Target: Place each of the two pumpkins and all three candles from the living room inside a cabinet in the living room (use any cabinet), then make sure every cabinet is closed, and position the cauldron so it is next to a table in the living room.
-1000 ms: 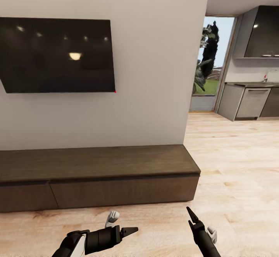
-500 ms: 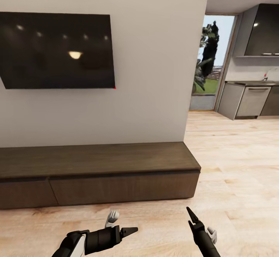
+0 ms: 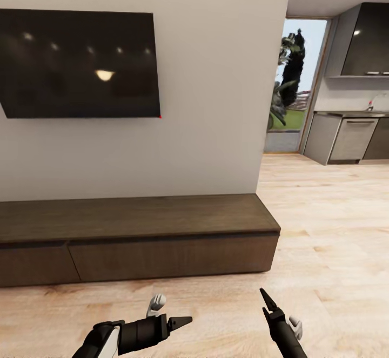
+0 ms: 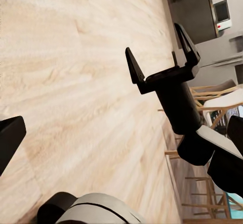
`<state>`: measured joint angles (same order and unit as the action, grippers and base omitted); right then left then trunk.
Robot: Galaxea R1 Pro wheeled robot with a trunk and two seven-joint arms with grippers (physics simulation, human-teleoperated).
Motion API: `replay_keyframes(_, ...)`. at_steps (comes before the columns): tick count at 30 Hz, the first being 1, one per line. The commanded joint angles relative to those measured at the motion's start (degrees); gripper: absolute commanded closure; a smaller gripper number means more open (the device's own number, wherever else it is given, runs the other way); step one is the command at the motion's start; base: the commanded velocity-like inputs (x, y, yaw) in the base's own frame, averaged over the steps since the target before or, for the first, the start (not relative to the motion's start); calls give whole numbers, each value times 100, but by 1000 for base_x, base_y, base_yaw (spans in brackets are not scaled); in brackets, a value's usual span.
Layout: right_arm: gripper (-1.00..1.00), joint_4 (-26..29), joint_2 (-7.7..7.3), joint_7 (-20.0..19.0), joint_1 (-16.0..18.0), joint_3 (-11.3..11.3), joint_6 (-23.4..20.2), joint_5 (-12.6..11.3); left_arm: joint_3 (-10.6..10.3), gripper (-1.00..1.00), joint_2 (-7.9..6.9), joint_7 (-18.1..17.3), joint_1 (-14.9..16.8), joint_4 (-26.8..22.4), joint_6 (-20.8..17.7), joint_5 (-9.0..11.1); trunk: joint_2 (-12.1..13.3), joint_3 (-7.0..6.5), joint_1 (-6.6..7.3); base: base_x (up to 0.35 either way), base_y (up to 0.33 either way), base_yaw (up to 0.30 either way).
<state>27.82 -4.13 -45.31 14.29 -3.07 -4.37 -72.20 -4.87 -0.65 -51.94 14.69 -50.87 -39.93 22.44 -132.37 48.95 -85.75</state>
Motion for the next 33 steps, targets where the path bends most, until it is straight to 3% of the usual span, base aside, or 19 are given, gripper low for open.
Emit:
replay_keyframes(1,-100,-4,0,-22,3,0,-46,-58,-14,-100,-5,8,5,-2,-35,41,-44,24,-21,0,0,0)
replay_keyframes(21,-100,-5,0,-22,3,0,-46,-57,-14,-100,-5,4,-1,-2,-32,41,-846,383,-461,0,0,0)
replay_keyframes(33,-100,-5,0,-18,3,1,-46,-57,-20,-100,-14,-284,-1,-2,-26,13,-846,383,-461,8,0,0)
